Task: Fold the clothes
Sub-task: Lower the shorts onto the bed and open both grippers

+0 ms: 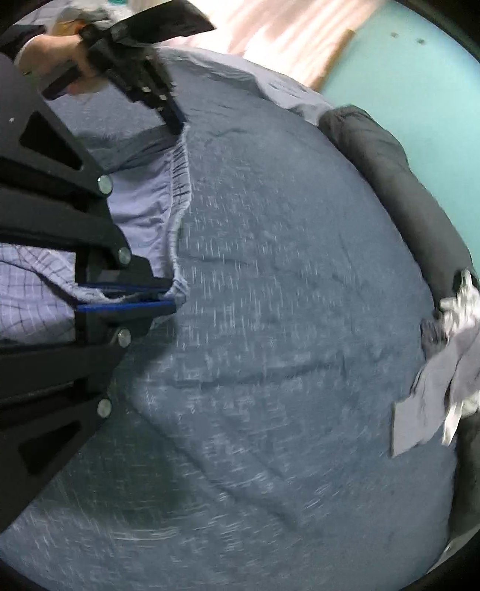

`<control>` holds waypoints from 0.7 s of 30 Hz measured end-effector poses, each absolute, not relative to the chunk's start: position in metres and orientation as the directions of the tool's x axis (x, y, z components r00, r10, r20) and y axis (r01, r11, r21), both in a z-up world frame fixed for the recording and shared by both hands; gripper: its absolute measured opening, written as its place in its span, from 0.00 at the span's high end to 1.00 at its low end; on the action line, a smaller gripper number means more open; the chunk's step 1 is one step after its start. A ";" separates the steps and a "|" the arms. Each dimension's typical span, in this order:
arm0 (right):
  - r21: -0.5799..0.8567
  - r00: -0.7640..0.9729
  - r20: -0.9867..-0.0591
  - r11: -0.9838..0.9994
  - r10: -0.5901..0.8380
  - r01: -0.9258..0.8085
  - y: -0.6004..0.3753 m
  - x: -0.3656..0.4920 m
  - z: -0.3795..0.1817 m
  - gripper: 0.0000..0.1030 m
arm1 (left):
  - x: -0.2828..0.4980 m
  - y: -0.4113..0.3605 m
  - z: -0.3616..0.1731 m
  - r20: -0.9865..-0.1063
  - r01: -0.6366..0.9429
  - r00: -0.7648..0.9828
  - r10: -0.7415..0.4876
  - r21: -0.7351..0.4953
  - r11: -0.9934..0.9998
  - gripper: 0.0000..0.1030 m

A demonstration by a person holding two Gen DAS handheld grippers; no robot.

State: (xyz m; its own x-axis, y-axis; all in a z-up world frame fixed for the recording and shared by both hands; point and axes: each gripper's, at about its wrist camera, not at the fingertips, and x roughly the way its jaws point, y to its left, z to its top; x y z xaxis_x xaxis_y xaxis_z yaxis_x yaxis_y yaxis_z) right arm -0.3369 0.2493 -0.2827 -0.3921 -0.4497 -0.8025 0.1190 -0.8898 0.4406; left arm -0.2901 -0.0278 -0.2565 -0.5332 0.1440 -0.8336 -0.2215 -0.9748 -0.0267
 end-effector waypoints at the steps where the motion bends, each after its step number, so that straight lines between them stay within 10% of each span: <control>1: 0.431 -0.411 -0.803 -0.897 -0.432 0.101 0.254 -0.334 -0.283 0.77 | -0.288 -0.030 -0.258 -0.835 -0.223 -0.529 0.154 -0.039 -0.974 0.92; 3: 0.465 -0.440 -0.773 -0.880 -0.457 0.097 0.263 -0.326 -0.281 0.52 | -0.282 -0.037 -0.257 -0.830 -0.212 -0.527 0.181 -0.078 -0.974 0.81; 10: 0.548 -0.520 -0.688 -0.832 -0.505 0.083 0.298 -0.286 -0.269 0.52 | -0.254 -0.056 -0.243 -0.798 -0.175 -0.547 0.251 -0.185 -0.967 0.50; 21: 0.699 -0.531 -0.599 -0.715 -0.599 0.018 0.299 -0.220 -0.295 0.51 | -0.196 -0.037 -0.252 -0.763 -0.168 -0.578 0.289 -0.236 -0.957 0.51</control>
State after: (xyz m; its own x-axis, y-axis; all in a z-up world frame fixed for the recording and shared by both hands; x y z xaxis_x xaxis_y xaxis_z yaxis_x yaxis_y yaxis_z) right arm -0.2199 0.2993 -0.2949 -0.5314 -0.5992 -0.5988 0.0178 -0.7146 0.6993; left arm -0.1959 -0.0373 -0.2522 -0.5779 0.2893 -0.7631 -0.1678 -0.9572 -0.2358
